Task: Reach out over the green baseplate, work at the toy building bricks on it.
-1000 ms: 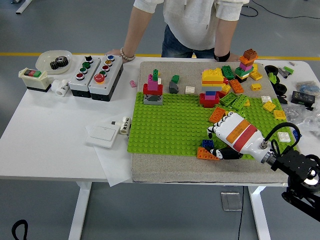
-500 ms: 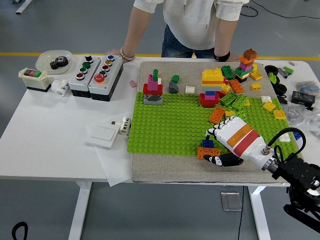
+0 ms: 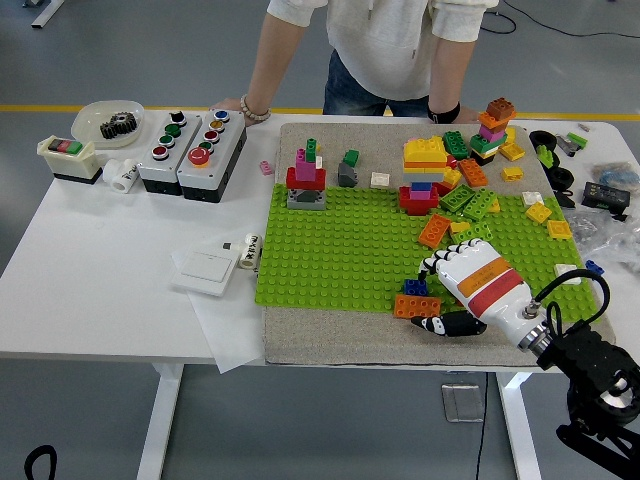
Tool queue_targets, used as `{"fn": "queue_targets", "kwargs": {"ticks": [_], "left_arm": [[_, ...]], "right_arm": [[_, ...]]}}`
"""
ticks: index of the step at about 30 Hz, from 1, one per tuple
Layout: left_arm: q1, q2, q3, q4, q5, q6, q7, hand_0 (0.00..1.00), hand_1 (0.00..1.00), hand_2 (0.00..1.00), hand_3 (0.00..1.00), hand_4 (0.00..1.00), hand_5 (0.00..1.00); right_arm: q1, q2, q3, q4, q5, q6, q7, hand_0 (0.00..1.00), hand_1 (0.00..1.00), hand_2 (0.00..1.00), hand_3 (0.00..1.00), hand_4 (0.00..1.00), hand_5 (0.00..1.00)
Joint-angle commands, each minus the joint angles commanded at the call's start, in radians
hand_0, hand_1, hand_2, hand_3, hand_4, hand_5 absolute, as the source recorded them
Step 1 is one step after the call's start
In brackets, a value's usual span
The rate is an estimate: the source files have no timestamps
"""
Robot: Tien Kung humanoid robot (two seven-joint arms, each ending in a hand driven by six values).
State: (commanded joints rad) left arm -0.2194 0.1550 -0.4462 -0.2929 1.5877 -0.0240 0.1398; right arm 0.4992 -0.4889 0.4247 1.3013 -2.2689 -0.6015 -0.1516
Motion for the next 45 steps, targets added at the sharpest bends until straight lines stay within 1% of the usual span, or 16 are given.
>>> {"fn": "queue_targets", "kwargs": {"ticks": [1, 2, 7, 8, 13, 14, 17, 19, 20, 25, 26, 37, 38, 43, 44, 45], "left_arm": [[0.000, 0.000, 0.001, 0.000, -0.001, 0.000, 0.000, 0.652, 0.657, 0.702, 0.612, 0.666, 0.662], [0.000, 0.000, 0.001, 0.000, -0.003, 0.000, -0.001, 0.652, 0.658, 0.700, 0.613, 0.666, 0.662], [-0.001, 0.000, 0.007, 0.000, -0.011, -0.001, -0.003, 0.652, 0.658, 0.700, 0.613, 0.666, 0.662], [-0.002, 0.001, 0.007, 0.000, -0.013, -0.001, -0.003, 0.651, 0.656, 0.698, 0.613, 0.667, 0.662], [-0.003, 0.001, 0.012, 0.000, -0.022, -0.001, -0.005, 0.651, 0.656, 0.698, 0.613, 0.667, 0.662], [-0.003, 0.001, 0.013, 0.000, -0.022, -0.001, -0.005, 0.656, 0.655, 0.696, 0.613, 0.666, 0.662], [-0.003, 0.002, 0.015, 0.000, -0.026, -0.001, -0.006, 0.656, 0.655, 0.696, 0.613, 0.666, 0.662], [-0.003, 0.002, 0.016, 0.000, -0.028, -0.001, -0.007, 0.656, 0.655, 0.696, 0.613, 0.666, 0.662], [-0.003, 0.002, 0.016, 0.000, -0.028, -0.001, -0.007, 0.660, 0.658, 0.694, 0.613, 0.668, 0.664], [-0.004, 0.002, 0.017, 0.000, -0.029, 0.000, -0.007, 0.660, 0.658, 0.694, 0.613, 0.668, 0.664], [-0.005, 0.002, 0.018, 0.000, -0.030, 0.000, -0.007, 0.659, 0.656, 0.693, 0.613, 0.667, 0.664], [-0.006, 0.002, 0.025, -0.001, -0.041, 0.002, -0.011, 0.666, 0.657, 0.693, 0.613, 0.667, 0.665], [-0.006, 0.002, 0.025, -0.001, -0.042, 0.002, -0.011, 0.672, 0.655, 0.691, 0.612, 0.667, 0.666], [-0.007, 0.003, 0.027, -0.001, -0.044, 0.002, -0.011, 0.672, 0.655, 0.691, 0.612, 0.667, 0.666], [-0.007, 0.003, 0.027, -0.001, -0.044, 0.002, -0.011, 0.672, 0.656, 0.691, 0.612, 0.666, 0.666], [-0.007, 0.003, 0.027, -0.001, -0.045, 0.002, -0.011, 0.672, 0.656, 0.691, 0.612, 0.666, 0.666]], "right_arm": [[-0.002, 0.003, -0.001, -0.005, 0.000, -0.006, -0.003, 0.348, 0.434, 0.507, 0.545, 0.946, 0.481], [-0.004, 0.006, -0.003, -0.010, 0.000, -0.012, -0.007, 0.311, 0.385, 0.463, 0.514, 0.915, 0.446], [-0.010, 0.012, -0.005, -0.025, 0.000, -0.025, -0.016, 0.311, 0.385, 0.463, 0.514, 0.915, 0.446], [-0.012, 0.012, -0.005, -0.026, 0.000, -0.029, -0.017, 0.298, 0.361, 0.439, 0.502, 0.905, 0.434], [-0.019, 0.013, -0.004, -0.033, 0.000, -0.037, -0.020, 0.298, 0.361, 0.439, 0.502, 0.905, 0.434], [-0.019, 0.012, -0.003, -0.033, 0.000, -0.037, -0.020, 0.288, 0.342, 0.422, 0.492, 0.893, 0.426], [-0.025, 0.011, -0.005, -0.034, 0.000, -0.044, -0.024, 0.288, 0.342, 0.422, 0.492, 0.893, 0.426], [-0.029, 0.010, -0.007, -0.033, 0.000, -0.044, -0.025, 0.288, 0.342, 0.422, 0.492, 0.893, 0.426], [-0.030, 0.009, -0.009, -0.033, 0.000, -0.044, -0.026, 0.277, 0.325, 0.404, 0.483, 0.878, 0.409], [-0.033, 0.009, -0.013, -0.033, 0.000, -0.044, -0.025, 0.277, 0.325, 0.404, 0.483, 0.878, 0.409], [-0.033, 0.009, -0.014, -0.033, 0.000, -0.044, -0.024, 0.269, 0.307, 0.386, 0.470, 0.863, 0.404], [-0.029, 0.013, -0.019, -0.042, 0.000, -0.044, -0.010, 0.257, 0.286, 0.371, 0.460, 0.848, 0.419], [-0.028, 0.013, -0.020, -0.043, 0.000, -0.044, -0.006, 0.221, 0.257, 0.345, 0.442, 0.819, 0.435], [-0.026, 0.014, -0.022, -0.049, 0.000, -0.044, 0.009, 0.221, 0.257, 0.345, 0.442, 0.819, 0.435], [-0.025, 0.014, -0.022, -0.049, 0.000, -0.044, 0.012, 0.208, 0.235, 0.325, 0.444, 0.796, 0.453], [-0.025, 0.014, -0.023, -0.051, 0.000, -0.044, 0.017, 0.208, 0.235, 0.325, 0.444, 0.796, 0.453]]}}
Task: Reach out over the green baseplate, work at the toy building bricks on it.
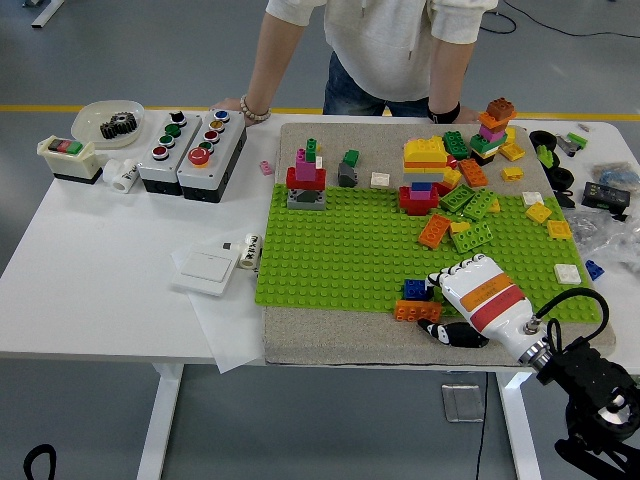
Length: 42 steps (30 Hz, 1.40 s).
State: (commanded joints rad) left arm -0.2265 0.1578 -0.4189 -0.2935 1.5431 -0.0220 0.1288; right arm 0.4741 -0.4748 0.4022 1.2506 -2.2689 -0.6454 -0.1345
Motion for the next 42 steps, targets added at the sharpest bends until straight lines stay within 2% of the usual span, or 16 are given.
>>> {"fn": "queue_targets", "kwargs": {"ticks": [4, 5, 10, 11, 27, 40, 41, 42], "left_arm": [[0.000, 0.000, 0.001, 0.000, -0.001, 0.000, 0.000, 0.672, 0.656, 0.691, 0.612, 0.666, 0.666], [-0.001, 0.000, 0.001, 0.000, -0.001, 0.000, -0.001, 0.672, 0.655, 0.691, 0.613, 0.667, 0.667], [0.000, 0.000, 0.002, 0.000, -0.003, 0.000, -0.001, 0.672, 0.655, 0.691, 0.613, 0.667, 0.667], [0.000, 0.000, 0.001, 0.000, -0.003, -0.001, -0.001, 0.672, 0.655, 0.690, 0.612, 0.667, 0.664], [0.003, 0.001, -0.003, 0.001, 0.005, -0.005, 0.001, 0.675, 0.655, 0.688, 0.612, 0.668, 0.665], [0.002, 0.001, -0.005, 0.000, 0.011, -0.004, 0.002, 0.668, 0.658, 0.690, 0.612, 0.668, 0.665], [0.002, 0.001, -0.005, 0.000, 0.011, -0.004, 0.002, 0.668, 0.656, 0.690, 0.612, 0.668, 0.665], [0.002, 0.001, -0.004, 0.000, 0.010, -0.003, 0.001, 0.668, 0.656, 0.690, 0.612, 0.668, 0.665]], "right_arm": [[0.001, -0.001, -0.001, -0.003, 0.000, 0.000, 0.016, 0.208, 0.235, 0.325, 0.444, 0.796, 0.453], [0.001, -0.001, -0.001, -0.003, 0.000, 0.000, 0.018, 0.198, 0.222, 0.316, 0.450, 0.748, 0.477], [0.003, -0.001, -0.002, -0.002, 0.000, 0.000, 0.027, 0.198, 0.222, 0.316, 0.450, 0.748, 0.477], [0.003, -0.001, -0.002, -0.002, 0.000, 0.000, 0.029, 0.188, 0.214, 0.308, 0.451, 0.722, 0.495], [0.007, 0.003, -0.006, -0.019, 0.000, 0.000, 0.058, 0.160, 0.188, 0.298, 0.451, 0.719, 0.528], [0.009, 0.005, -0.006, -0.029, 0.000, 0.000, 0.051, 0.116, 0.162, 0.293, 0.453, 0.721, 0.553], [0.009, 0.005, -0.006, -0.030, 0.000, 0.000, 0.050, 0.111, 0.156, 0.286, 0.443, 0.745, 0.314], [0.010, 0.005, -0.006, -0.030, 0.000, 0.000, 0.050, 0.111, 0.156, 0.286, 0.443, 0.745, 0.314]]}}
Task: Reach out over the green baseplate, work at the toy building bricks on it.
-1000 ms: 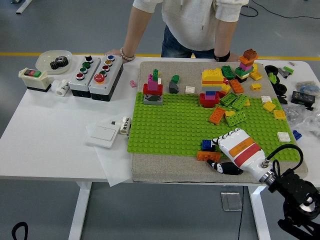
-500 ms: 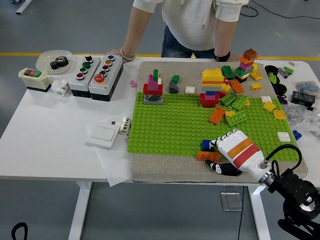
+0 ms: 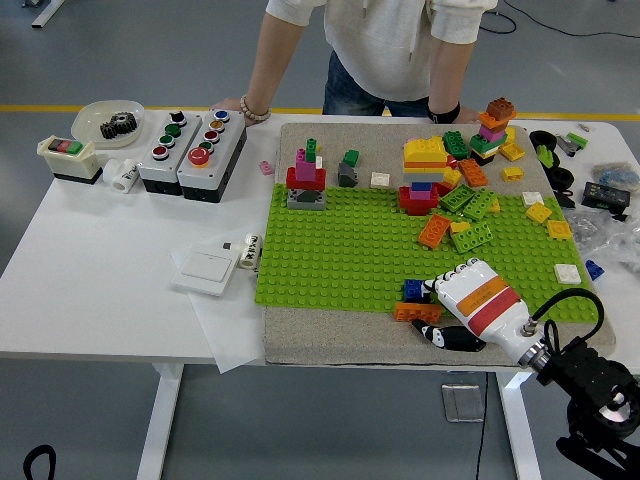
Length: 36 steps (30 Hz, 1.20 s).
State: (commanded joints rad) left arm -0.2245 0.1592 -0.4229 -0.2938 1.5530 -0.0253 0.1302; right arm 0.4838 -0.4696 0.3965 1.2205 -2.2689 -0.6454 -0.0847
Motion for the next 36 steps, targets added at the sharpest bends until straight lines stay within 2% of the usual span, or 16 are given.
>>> {"fn": "queue_targets", "kwargs": {"ticks": [4, 5, 10, 11, 21, 36], "left_arm": [[-0.001, 0.000, 0.001, 0.000, -0.002, 0.000, 0.000, 0.668, 0.656, 0.690, 0.612, 0.668, 0.665], [-0.001, 0.000, 0.002, 0.000, -0.002, 0.000, -0.001, 0.664, 0.656, 0.689, 0.613, 0.667, 0.663], [-0.003, 0.000, 0.003, 0.000, -0.004, 0.001, -0.002, 0.664, 0.656, 0.689, 0.613, 0.667, 0.663], [-0.003, 0.000, 0.004, 0.000, -0.005, 0.001, -0.002, 0.668, 0.656, 0.687, 0.612, 0.666, 0.662], [-0.005, 0.001, 0.008, 0.000, -0.013, 0.002, -0.002, 0.668, 0.658, 0.687, 0.611, 0.665, 0.662], [-0.007, 0.003, 0.009, 0.002, -0.013, 0.003, -0.003, 0.661, 0.652, 0.686, 0.610, 0.666, 0.662]], "right_arm": [[0.002, 0.003, 0.001, -0.005, 0.000, 0.000, 0.000, 0.111, 0.156, 0.286, 0.443, 0.745, 0.314], [0.003, 0.004, 0.001, -0.006, 0.000, 0.000, 0.000, 0.113, 0.144, 0.257, 0.380, 0.778, 0.136], [0.006, 0.006, 0.001, -0.009, 0.000, 0.000, 0.001, 0.113, 0.144, 0.257, 0.380, 0.778, 0.136], [0.007, 0.006, 0.002, -0.009, 0.000, 0.000, 0.001, 0.112, 0.136, 0.236, 0.335, 0.729, 0.143], [0.006, 0.004, 0.002, -0.005, 0.000, 0.000, 0.009, 0.104, 0.134, 0.229, 0.323, 0.696, 0.137], [0.020, -0.025, 0.019, 0.072, 0.000, 0.000, 0.015, 0.102, 0.128, 0.229, 0.334, 0.694, 0.126]]}}
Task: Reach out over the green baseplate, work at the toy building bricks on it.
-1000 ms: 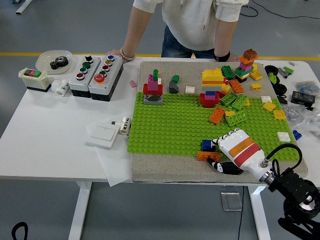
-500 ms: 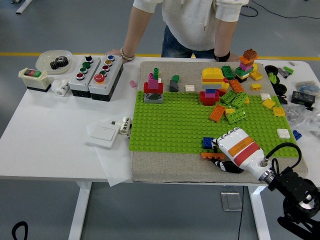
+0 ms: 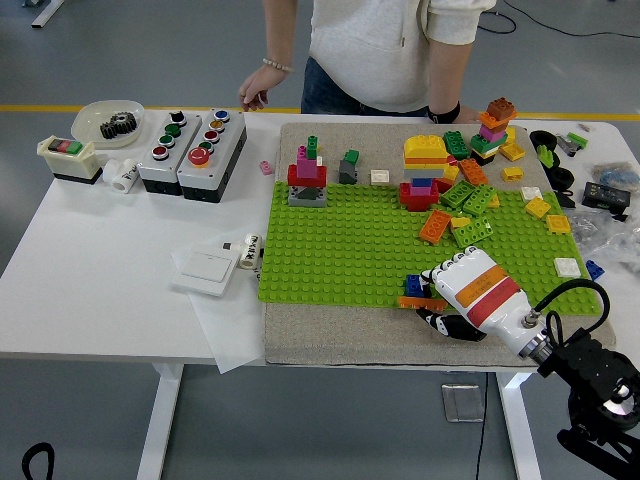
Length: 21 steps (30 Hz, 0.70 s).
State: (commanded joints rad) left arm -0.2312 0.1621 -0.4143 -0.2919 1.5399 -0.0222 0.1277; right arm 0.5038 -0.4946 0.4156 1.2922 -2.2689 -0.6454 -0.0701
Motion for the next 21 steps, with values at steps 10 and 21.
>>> {"fn": "queue_targets", "kwargs": {"ticks": [10, 21], "left_arm": [[-0.002, 0.002, 0.002, 0.000, -0.005, 0.000, -0.001, 0.657, 0.650, 0.687, 0.610, 0.666, 0.662], [-0.001, 0.003, -0.002, 0.000, 0.003, -0.003, 0.002, 0.656, 0.644, 0.687, 0.610, 0.666, 0.662]], "right_arm": [[0.049, 0.020, -0.006, -0.040, 0.000, 0.001, 0.030, 0.107, 0.128, 0.222, 0.327, 0.698, 0.123], [0.081, 0.052, 0.005, -0.108, 0.000, 0.005, 0.029, 0.125, 0.146, 0.249, 0.358, 0.700, 0.109]]}}
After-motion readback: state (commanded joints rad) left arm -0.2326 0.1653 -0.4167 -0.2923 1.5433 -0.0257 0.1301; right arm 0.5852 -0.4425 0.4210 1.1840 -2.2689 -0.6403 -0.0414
